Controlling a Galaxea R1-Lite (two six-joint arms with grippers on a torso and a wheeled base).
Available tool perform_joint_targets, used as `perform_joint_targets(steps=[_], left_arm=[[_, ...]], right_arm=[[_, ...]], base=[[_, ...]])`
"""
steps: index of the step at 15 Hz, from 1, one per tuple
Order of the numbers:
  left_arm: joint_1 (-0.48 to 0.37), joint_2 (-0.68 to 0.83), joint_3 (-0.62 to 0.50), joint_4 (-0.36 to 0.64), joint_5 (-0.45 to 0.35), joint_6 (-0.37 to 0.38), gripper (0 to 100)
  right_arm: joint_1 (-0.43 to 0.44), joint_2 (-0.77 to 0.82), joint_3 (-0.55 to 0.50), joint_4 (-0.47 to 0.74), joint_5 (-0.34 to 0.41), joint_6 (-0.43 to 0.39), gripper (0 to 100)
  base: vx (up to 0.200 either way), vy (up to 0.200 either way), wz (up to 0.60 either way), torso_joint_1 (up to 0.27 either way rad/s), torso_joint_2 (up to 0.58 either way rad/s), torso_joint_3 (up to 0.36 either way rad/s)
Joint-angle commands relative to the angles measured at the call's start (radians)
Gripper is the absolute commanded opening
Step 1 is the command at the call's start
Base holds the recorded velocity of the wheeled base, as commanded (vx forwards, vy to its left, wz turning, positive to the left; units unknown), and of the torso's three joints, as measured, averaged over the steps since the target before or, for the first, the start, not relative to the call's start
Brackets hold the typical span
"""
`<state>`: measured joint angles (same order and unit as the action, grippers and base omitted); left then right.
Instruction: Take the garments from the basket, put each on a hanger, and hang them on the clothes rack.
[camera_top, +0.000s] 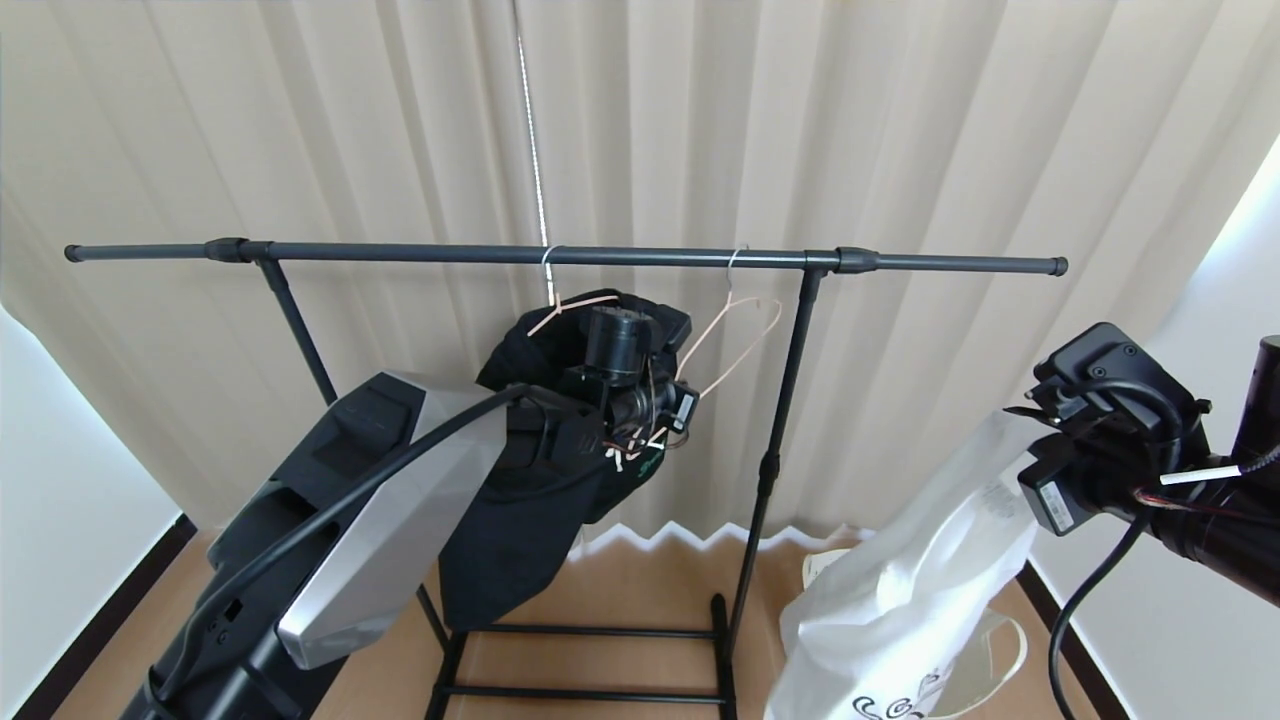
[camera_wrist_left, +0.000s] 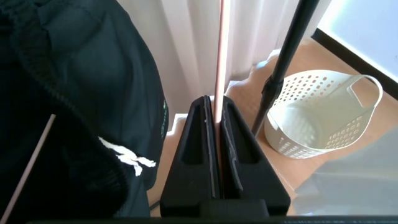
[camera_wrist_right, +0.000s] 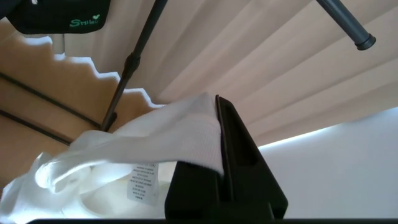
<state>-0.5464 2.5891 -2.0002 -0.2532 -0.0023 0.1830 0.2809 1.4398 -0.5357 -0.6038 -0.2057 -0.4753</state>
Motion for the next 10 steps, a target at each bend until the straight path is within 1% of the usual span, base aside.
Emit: perform_joint_targets(steps=[1,3,10], left_arm=[[-0.001,-0.009,0.0,-0.005,0.002,-0.008,0],[-0.003,-0.017,0.0,-0.014,0.004,-0.03,0],[-0.007,-0.04,0.0,-0.017,0.005,-0.048,0]], right_arm=[[0.0,0.002,-0.001,-0.001,0.0,0.0,0],[0.001,0.002,-0.001,0.001,0.0,0.0,0],[0.001,0.002,0.0,0.001,0.0,0.0,0]], base=[[0.0,0.0,0.0,0.0,0.0,0.0],[0.0,0.0,0.0,0.0,0.0,0.0],[0.0,0.0,0.0,0.0,0.0,0.0]])
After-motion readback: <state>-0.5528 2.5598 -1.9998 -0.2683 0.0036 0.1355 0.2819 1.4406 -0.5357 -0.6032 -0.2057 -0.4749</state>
